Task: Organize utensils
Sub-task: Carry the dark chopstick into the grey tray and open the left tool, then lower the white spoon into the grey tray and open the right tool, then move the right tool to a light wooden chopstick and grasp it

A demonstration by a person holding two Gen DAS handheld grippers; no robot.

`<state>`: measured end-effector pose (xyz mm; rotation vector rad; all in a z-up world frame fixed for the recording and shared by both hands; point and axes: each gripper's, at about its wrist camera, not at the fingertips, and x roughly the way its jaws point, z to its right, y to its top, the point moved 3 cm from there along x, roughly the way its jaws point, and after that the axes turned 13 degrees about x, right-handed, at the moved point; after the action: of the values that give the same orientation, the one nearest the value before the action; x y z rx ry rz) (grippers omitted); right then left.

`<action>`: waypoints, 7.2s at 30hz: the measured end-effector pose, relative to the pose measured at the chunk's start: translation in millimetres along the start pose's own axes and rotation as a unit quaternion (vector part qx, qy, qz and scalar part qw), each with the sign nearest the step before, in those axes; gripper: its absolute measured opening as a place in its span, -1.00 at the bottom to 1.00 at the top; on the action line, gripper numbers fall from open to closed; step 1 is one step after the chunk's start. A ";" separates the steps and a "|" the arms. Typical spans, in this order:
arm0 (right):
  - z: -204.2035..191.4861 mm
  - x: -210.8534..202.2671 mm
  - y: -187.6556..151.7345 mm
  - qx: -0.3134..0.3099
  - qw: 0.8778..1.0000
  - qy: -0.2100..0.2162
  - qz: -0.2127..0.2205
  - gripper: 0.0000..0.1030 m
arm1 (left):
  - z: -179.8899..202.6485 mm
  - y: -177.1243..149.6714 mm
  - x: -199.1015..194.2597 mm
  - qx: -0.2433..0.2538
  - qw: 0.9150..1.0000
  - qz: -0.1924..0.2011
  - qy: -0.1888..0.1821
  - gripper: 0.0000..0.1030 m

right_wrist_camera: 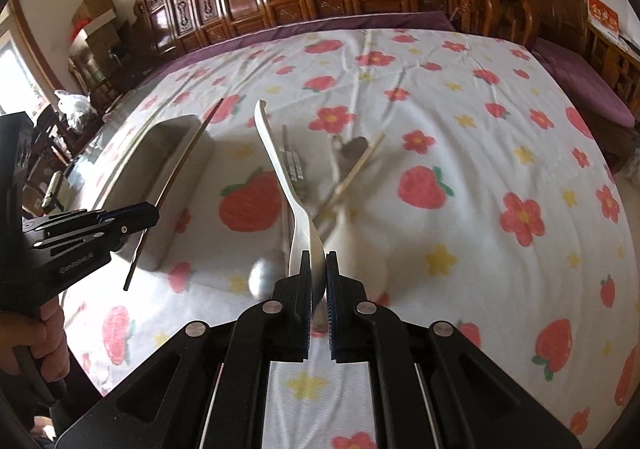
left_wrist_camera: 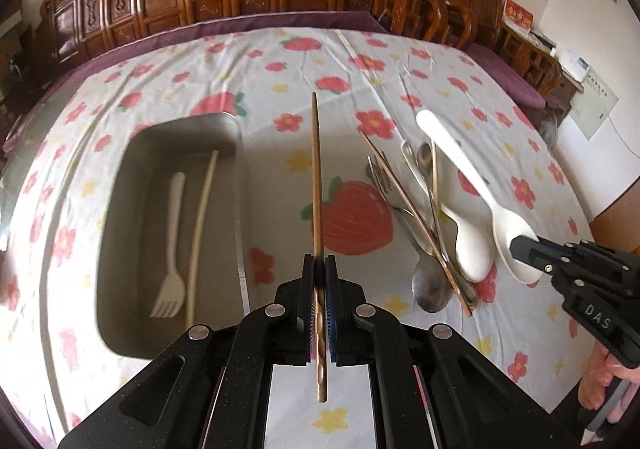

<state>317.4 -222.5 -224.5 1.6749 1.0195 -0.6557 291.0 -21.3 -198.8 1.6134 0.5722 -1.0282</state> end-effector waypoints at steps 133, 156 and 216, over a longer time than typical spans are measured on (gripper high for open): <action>-169.5 14.2 -9.3 -0.108 0.990 0.083 -0.025 -0.48 | -130.8 -32.9 -76.8 -0.050 0.997 0.036 0.039 -0.46; -12.9 -9.0 -7.1 -0.063 0.998 -0.001 -0.013 -0.48 | -23.7 -19.6 -43.7 0.001 1.000 0.017 -0.006 -0.18; 32.3 -5.7 -14.6 -0.043 0.998 0.033 -0.044 -0.89 | 91.9 1.3 76.8 0.054 0.997 -0.041 -0.048 0.05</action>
<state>303.7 -253.1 -237.5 1.5921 1.1571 -0.6083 301.0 -119.4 -266.9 1.6365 0.5297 -1.2093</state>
